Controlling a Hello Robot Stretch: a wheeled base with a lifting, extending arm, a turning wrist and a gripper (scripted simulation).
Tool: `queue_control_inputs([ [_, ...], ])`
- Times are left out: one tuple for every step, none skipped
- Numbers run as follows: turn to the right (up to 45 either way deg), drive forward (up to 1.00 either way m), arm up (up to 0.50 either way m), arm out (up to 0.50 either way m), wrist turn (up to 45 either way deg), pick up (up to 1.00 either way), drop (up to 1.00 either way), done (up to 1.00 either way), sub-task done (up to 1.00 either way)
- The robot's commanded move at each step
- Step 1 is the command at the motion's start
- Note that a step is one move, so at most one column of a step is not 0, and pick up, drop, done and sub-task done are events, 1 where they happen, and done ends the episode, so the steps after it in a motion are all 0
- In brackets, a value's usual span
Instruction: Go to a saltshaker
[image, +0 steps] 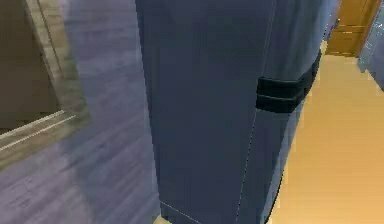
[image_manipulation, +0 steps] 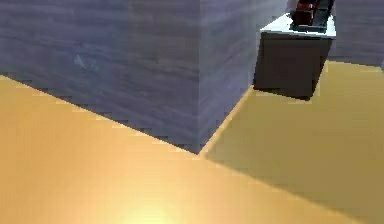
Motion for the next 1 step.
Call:
queue_control_inputs([
  [45.0,0.0,0.0,0.0,0.0,0.0,0.0,0.0,0.0],
])
